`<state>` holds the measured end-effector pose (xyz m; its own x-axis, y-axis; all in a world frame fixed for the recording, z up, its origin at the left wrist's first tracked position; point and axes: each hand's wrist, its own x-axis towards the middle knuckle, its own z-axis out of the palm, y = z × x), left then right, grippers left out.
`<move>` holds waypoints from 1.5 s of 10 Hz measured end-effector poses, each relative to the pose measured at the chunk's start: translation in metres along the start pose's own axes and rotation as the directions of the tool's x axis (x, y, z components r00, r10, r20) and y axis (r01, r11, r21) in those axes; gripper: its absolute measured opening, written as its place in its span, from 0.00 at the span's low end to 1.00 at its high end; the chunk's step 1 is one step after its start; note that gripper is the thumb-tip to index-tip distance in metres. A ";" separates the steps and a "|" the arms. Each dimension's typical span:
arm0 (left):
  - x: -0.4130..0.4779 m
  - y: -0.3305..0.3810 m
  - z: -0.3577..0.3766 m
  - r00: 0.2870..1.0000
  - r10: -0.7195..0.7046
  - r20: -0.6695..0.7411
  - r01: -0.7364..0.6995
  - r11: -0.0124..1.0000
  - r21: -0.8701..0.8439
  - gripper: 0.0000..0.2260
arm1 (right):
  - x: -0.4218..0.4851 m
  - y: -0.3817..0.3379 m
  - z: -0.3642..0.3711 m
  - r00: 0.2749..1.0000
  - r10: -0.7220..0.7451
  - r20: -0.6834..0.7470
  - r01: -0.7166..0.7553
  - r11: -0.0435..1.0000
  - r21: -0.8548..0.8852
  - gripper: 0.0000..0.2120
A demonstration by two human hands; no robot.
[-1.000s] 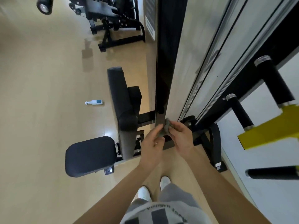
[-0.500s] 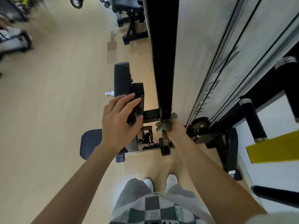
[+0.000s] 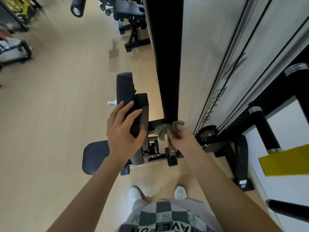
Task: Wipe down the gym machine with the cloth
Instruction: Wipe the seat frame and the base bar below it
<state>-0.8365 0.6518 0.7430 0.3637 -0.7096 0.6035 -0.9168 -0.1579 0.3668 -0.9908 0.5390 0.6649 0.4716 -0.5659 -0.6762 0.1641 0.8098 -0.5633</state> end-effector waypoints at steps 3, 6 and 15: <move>-0.001 -0.002 0.001 1.000 0.012 -0.007 -0.012 1.000 -0.029 0.16 | -0.027 -0.037 0.033 0.983 0.184 -0.025 -0.133 0.793 0.594 0.11; -0.002 -0.004 -0.002 1.000 0.026 0.015 -0.024 0.996 -0.088 0.17 | -0.060 -0.049 0.046 0.999 -0.010 0.039 -0.017 0.770 0.638 0.10; -0.005 -0.021 -0.013 0.972 -0.163 0.169 0.222 0.870 -0.440 0.23 | -0.016 -0.018 0.116 0.348 -0.742 0.572 0.676 -0.224 -0.702 0.17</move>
<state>-0.8167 0.6673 0.7410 0.4753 -0.7798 0.4074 -0.6438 0.0073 0.7651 -0.9006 0.5517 0.7407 0.5384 -0.7097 0.4544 -0.3258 -0.6726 -0.6645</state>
